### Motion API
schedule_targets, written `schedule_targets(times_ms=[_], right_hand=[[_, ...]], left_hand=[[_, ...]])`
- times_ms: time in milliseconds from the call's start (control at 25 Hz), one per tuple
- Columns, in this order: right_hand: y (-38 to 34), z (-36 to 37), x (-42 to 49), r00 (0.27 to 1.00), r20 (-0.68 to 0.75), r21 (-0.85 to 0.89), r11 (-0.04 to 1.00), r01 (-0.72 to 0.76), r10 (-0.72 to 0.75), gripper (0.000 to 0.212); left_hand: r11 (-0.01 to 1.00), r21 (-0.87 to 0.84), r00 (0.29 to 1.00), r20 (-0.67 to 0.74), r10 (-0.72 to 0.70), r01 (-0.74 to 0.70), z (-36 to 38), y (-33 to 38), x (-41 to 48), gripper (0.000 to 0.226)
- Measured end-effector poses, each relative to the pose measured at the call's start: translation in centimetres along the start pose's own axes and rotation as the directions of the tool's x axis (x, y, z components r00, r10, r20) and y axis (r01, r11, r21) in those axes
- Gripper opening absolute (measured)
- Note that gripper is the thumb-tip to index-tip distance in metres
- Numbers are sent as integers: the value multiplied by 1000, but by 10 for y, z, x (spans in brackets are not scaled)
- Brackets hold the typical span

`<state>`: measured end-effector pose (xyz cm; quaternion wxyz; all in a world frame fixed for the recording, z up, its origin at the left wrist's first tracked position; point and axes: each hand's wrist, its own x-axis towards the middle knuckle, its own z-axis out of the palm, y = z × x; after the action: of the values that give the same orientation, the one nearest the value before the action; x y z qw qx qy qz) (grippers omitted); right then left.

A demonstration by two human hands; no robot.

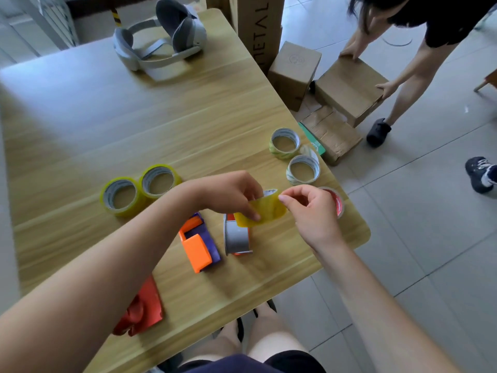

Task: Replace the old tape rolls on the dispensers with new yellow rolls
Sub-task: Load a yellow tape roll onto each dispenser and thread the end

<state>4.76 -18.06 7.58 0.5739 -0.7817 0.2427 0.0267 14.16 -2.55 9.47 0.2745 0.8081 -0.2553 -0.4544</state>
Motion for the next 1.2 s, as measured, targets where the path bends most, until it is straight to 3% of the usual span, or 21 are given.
schedule_targets(times_ms=[120,240,360,440,560,680,760,880,960,1080,1200], right_hand=[[4,-6,2,997,-25,111,992,-63,67,13],[5,-7,1,983,58,316,931,-182,173,22],[5,-18,6,975,180,163,973,-162,132,23],[8,-26,15,928,339,119,971,-208,157,21],[25,-27,20,785,590,157,927,-340,188,20],[44,-16,14,736,663,134,946,-294,135,28],[53,-11,7,759,633,119,950,-290,152,29],[67,-8,1,799,565,197,907,-372,205,28],[75,-6,-1,820,525,258,875,-409,228,30],[83,4,0,861,438,332,843,-424,260,26],[85,21,-3,861,426,355,824,-441,277,29]], left_hand=[[980,-196,997,-71,23,-36,-3,-7,7,26],[915,-391,986,-164,42,-104,7,-8,15,19],[847,-512,982,-176,64,-147,20,-11,25,17],[810,-567,984,-167,66,-150,25,-16,30,17],[742,-656,981,-193,10,-137,32,-27,33,20],[679,-721,963,-259,-78,-139,44,-36,33,24],[652,-733,901,-397,-175,-196,56,-44,28,27],[740,-659,650,-623,-436,-136,78,-66,12,29],[698,-715,571,-587,-574,-34,96,-81,2,32],[588,-802,678,-377,-631,102,122,-90,-3,35],[539,-838,742,-309,-594,82,135,-87,-4,25]])
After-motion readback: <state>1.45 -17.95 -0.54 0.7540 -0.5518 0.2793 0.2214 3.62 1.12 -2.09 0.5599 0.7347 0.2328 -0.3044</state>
